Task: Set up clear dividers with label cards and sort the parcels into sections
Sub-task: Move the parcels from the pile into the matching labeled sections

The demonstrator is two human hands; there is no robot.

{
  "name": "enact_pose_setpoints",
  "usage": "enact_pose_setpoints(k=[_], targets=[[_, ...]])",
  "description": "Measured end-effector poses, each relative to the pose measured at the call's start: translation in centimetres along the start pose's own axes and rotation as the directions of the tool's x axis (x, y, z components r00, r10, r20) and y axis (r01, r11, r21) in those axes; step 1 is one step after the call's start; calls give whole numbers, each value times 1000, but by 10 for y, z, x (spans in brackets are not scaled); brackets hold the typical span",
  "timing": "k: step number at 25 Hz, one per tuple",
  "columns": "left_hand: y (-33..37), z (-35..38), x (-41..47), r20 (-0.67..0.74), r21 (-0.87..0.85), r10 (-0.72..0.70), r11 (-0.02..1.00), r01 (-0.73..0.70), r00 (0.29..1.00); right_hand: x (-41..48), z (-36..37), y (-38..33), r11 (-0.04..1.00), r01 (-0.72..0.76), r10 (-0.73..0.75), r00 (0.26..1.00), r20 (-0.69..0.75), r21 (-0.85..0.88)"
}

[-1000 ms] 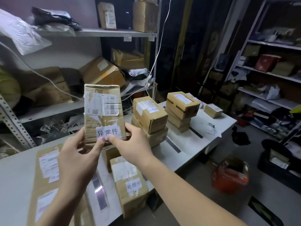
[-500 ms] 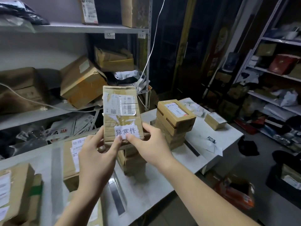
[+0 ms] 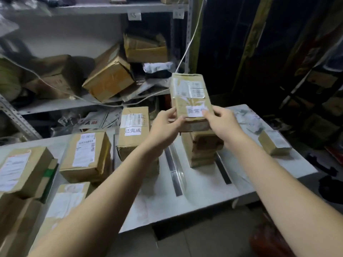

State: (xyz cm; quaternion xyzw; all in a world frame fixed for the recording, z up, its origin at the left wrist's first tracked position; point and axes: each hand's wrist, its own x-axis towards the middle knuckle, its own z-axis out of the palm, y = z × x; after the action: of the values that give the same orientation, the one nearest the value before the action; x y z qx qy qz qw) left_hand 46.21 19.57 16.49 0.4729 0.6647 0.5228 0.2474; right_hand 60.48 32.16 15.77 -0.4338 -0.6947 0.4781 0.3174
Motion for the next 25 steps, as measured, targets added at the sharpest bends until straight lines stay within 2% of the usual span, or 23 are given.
enact_pose_setpoints(k=[4,8,16,19,21,23,25], targets=[[-12,39,46,45,-58,-106,992,108,993,46,-19,20,998,-49,49,999,-8,-39],[-41,66,82,30,-96,-194,976,196,981,77,-23,44,991,-113,109,993,-55,-78],[-73,86,103,-27,-19,-203,979,203,979,99,-26,71,977,-128,116,990,-80,-169],[-61,77,96,-29,173,-180,968,182,983,102,-33,65,922,-87,58,994,-88,-377],[-49,62,86,-90,380,-138,911,162,986,105,-37,55,806,32,-91,993,-70,-591],[-37,34,63,-187,584,-112,786,202,976,103,-33,38,723,215,-229,971,66,-657],[-30,-1,33,-270,731,-123,620,286,955,97,-16,21,681,392,-319,919,231,-618]])
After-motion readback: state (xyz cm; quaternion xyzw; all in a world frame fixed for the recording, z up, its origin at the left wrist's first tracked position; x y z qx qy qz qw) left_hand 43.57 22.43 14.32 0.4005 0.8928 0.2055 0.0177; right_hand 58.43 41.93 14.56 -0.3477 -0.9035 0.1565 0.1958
